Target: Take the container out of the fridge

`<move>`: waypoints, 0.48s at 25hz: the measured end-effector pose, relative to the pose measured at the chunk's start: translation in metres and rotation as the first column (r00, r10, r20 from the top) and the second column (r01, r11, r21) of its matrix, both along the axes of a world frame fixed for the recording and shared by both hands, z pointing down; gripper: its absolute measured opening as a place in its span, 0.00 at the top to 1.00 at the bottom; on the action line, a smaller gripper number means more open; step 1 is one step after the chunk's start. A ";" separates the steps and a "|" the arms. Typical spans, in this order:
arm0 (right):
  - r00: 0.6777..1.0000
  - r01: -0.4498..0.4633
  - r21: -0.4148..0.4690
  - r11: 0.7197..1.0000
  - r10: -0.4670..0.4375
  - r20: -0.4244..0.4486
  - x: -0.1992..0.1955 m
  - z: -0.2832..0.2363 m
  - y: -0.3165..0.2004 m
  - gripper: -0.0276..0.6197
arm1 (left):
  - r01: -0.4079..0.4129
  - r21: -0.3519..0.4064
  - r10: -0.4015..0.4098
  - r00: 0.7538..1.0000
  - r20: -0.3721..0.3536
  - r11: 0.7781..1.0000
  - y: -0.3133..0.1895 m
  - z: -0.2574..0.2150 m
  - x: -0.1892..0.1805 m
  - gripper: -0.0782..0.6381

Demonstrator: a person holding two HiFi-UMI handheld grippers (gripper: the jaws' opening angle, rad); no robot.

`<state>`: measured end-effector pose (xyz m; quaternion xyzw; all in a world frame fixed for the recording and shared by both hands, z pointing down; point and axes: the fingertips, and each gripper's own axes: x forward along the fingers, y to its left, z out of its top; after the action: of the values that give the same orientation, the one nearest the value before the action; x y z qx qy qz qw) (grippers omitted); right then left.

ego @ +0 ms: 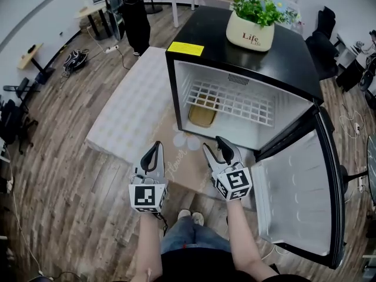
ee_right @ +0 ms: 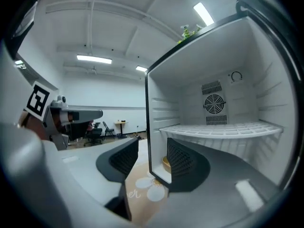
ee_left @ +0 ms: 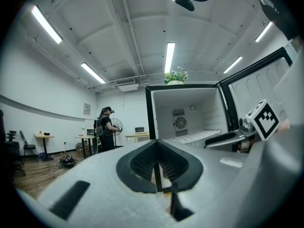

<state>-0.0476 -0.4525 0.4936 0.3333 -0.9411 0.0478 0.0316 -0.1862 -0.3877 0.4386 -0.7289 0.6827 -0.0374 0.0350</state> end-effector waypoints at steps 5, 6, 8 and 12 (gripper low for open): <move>0.983 0.042 0.000 0.999 -0.041 -0.176 -0.025 0.027 -0.024 0.68 | -0.007 -0.016 0.007 1.000 -0.007 1.000 -0.013 0.004 -0.009 0.88; 0.973 0.054 0.006 0.999 -0.051 -0.225 -0.029 0.034 -0.028 0.68 | -0.009 -0.019 0.009 1.000 -0.007 1.000 -0.014 0.005 -0.010 0.88; 0.940 0.091 0.016 0.996 -0.080 -0.331 -0.038 0.048 -0.037 0.68 | -0.009 -0.023 0.009 1.000 -0.013 1.000 -0.018 0.008 -0.012 0.88; 0.814 0.181 0.052 0.982 -0.120 -0.568 -0.051 0.074 -0.053 0.68 | -0.005 -0.030 0.004 1.000 -0.029 1.000 -0.021 0.015 -0.016 0.88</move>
<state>-0.0991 -0.5055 0.5672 0.2583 -0.9146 -0.1037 0.2935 -0.2020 -0.4086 0.4532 -0.7314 0.6807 -0.0371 0.0143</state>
